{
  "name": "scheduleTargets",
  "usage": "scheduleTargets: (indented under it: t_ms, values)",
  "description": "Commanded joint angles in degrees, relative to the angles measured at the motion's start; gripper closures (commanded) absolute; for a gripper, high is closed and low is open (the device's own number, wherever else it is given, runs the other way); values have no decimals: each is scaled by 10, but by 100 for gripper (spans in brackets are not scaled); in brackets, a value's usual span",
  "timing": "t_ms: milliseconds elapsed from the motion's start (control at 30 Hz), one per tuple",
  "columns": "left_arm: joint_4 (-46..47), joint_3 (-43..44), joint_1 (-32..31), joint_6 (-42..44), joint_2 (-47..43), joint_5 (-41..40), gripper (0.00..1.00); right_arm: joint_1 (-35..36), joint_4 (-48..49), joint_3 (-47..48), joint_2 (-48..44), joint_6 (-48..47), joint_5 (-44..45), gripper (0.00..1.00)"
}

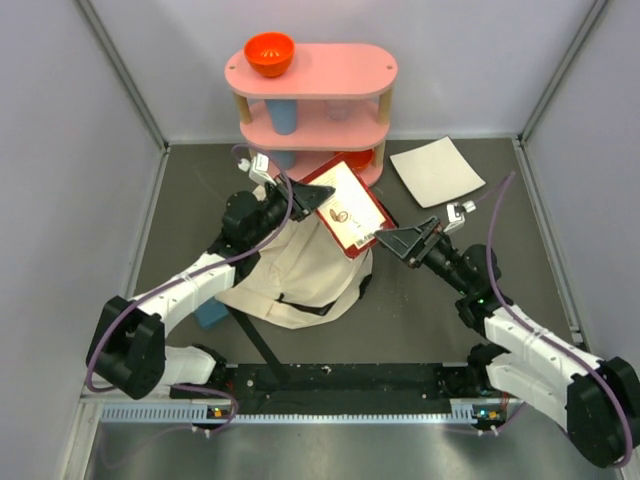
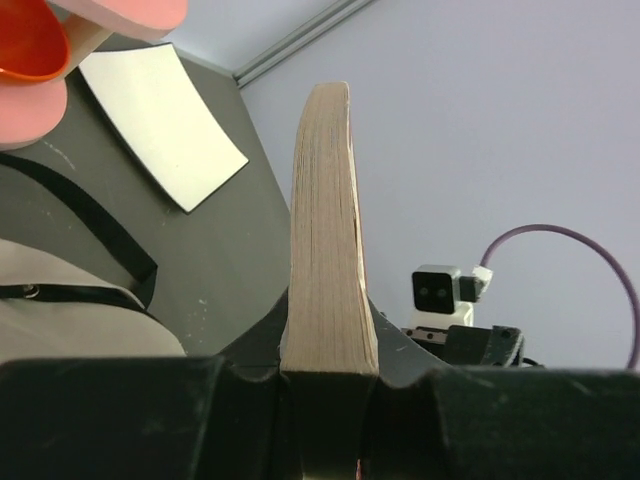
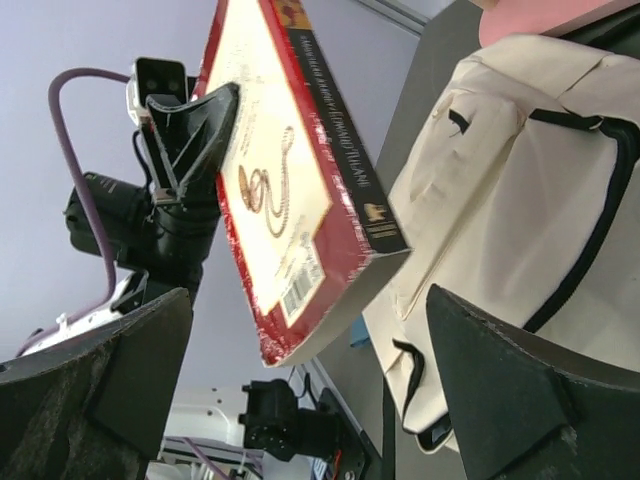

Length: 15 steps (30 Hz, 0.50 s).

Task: Pack the student bag
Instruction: Pick up the book from the center of the board.

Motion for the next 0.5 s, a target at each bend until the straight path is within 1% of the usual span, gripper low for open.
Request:
scheduleTargets:
  t_ms: [0, 100, 133, 167, 300, 367, 400, 433, 467]
  values:
    - [99, 8, -9, -36, -6, -5, 100, 13, 98, 14, 43, 22, 31, 1]
    - [87, 12, -20, -30, -7, -8, 100, 20, 120, 16, 67, 36, 43, 1]
    - [84, 12, -21, -30, -6, -7, 100, 24, 152, 16, 72, 35, 47, 2]
    - [85, 10, -22, -30, -6, -5, 100, 28, 162, 16, 79, 39, 51, 2]
    - [94, 0, -30, -33, -5, -15, 100, 42, 179, 39, 119, 46, 48, 9]
    - [95, -2, -31, -32, -2, -15, 100, 49, 204, 42, 131, 58, 52, 16]
    - [96, -3, -31, -31, -1, -16, 100, 57, 209, 41, 136, 62, 55, 22]
    - [97, -5, -31, -29, -2, -16, 100, 61, 215, 39, 141, 64, 62, 25]
    - [94, -5, -31, -30, -2, -18, 100, 65, 222, 38, 145, 63, 64, 32]
